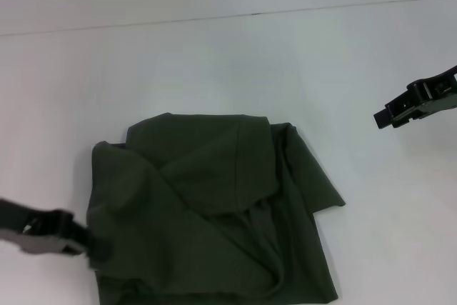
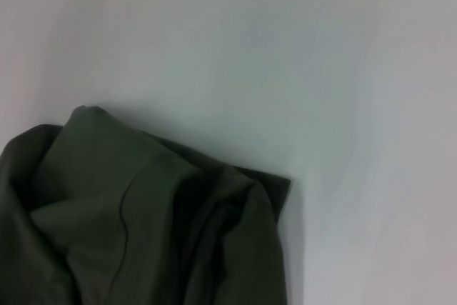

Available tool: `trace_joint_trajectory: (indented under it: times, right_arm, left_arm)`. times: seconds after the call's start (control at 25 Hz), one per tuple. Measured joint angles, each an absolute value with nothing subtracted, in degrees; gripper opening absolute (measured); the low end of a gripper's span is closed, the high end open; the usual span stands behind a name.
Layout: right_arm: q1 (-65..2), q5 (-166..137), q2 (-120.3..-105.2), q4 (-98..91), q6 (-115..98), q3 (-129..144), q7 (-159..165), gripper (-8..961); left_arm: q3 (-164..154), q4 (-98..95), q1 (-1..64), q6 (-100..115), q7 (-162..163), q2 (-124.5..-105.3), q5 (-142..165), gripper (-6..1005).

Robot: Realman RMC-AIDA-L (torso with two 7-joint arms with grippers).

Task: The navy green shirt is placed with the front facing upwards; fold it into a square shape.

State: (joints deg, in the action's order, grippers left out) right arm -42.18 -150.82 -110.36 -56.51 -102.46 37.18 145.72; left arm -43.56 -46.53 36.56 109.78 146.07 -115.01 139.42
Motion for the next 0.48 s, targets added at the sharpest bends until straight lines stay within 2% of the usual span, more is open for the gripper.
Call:
trace_joint_trajectory:
  times: [0.28,0.48]
  right_arm:
    - [-42.4,-150.8,-110.49,-55.9,-102.4,37.2,145.6,375]
    - [-42.5,-150.8,-110.56,-55.8,-102.4,37.2,145.5,375]
  left_arm:
    - [-43.1,-43.0,40.7,110.7,144.5,-115.45,131.4,3]
    - [-43.0,-42.6,43.5,109.4,144.2,-117.29,128.7,3]
